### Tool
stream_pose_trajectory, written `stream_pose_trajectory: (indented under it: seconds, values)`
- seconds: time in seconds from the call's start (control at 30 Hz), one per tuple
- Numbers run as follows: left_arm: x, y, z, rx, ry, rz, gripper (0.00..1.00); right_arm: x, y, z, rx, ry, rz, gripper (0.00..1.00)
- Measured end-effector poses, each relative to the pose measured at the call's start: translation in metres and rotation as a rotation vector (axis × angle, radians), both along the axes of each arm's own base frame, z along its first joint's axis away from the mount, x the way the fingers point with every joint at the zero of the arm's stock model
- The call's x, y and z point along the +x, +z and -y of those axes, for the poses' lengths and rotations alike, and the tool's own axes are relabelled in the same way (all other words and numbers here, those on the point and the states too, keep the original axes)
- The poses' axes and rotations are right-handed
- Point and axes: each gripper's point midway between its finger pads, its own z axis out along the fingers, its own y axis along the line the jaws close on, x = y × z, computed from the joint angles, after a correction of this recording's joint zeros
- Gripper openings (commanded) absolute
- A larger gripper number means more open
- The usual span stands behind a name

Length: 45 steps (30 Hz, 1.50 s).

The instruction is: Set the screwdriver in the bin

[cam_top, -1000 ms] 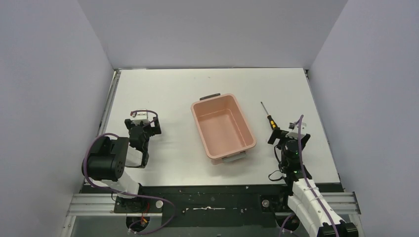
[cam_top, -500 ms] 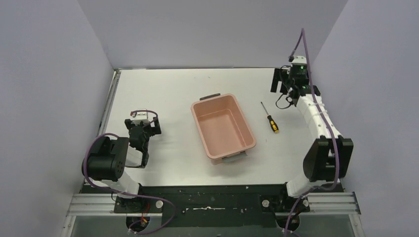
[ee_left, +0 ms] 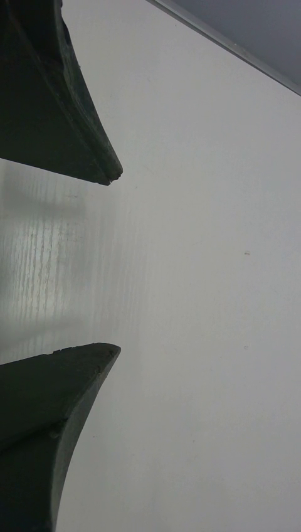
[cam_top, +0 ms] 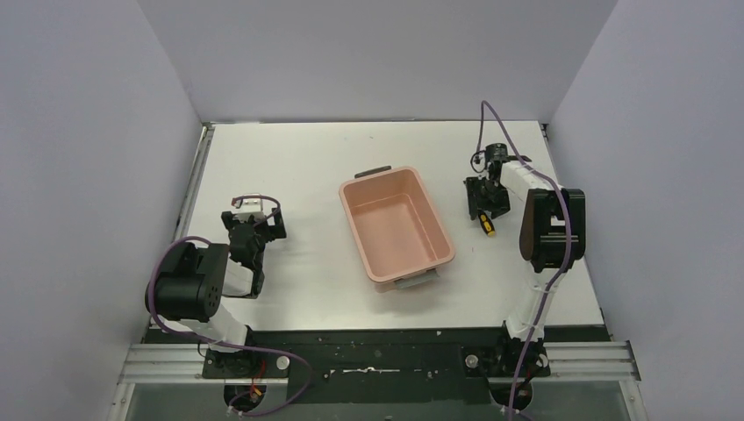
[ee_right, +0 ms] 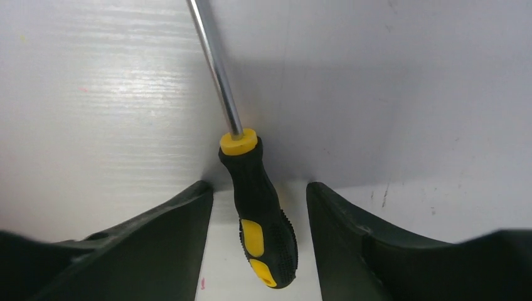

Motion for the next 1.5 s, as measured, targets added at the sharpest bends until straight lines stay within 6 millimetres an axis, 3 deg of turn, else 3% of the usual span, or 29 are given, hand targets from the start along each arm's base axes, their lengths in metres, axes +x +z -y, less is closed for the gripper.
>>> stream_pose_trajectory:
  seconds: [0.13, 0.37, 0.5, 0.6, 0.8, 0.93, 1.03, 1.17, 1.23, 1.3, 1.4, 1.5]
  values:
    - [0.000, 0.000, 0.000, 0.000, 0.000, 0.000, 0.97, 0.003, -0.001, -0.001, -0.003, 0.024, 0.014, 0.01]
    - [0.000, 0.000, 0.000, 0.000, 0.000, 0.000, 0.97, -0.003, 0.016, 0.001, -0.039, 0.034, -0.034, 0.00]
    - [0.000, 0.000, 0.000, 0.000, 0.000, 0.000, 0.97, 0.008, 0.062, -0.002, -0.066, 0.012, -0.016, 0.00]
    - [0.000, 0.000, 0.000, 0.000, 0.000, 0.000, 0.97, 0.018, 0.110, -0.014, -0.079, 0.000, 0.044, 0.00]
    - [0.000, 0.000, 0.000, 0.000, 0.000, 0.000, 0.97, 0.005, 0.186, -0.044, -0.052, -0.017, 0.156, 0.00]
    - [0.000, 0.000, 0.000, 0.000, 0.000, 0.000, 0.97, -0.003, 0.217, -0.061, -0.008, -0.036, 0.225, 0.00]
    - [0.000, 0.000, 0.000, 0.000, 0.000, 0.000, 0.97, -0.010, 0.228, -0.094, 0.043, -0.002, 0.263, 0.00]
    - [0.000, 0.000, 0.000, 0.000, 0.000, 0.000, 0.97, -0.030, 0.231, -0.186, 0.160, 0.162, 0.303, 0.00]
    - [0.000, 0.000, 0.000, 0.000, 0.000, 0.000, 0.97, -0.049, 0.227, -0.233, 0.213, 0.254, 0.300, 0.00]
    - [0.000, 0.000, 0.000, 0.000, 0.000, 0.000, 0.97, -0.070, 0.220, -0.267, 0.242, 0.326, 0.283, 0.00]
    - [0.000, 0.000, 0.000, 0.000, 0.000, 0.000, 0.97, -0.086, 0.206, -0.289, 0.256, 0.364, 0.266, 0.00]
    - [0.000, 0.000, 0.000, 0.000, 0.000, 0.000, 0.97, -0.096, 0.174, -0.290, 0.238, 0.354, 0.223, 0.00]
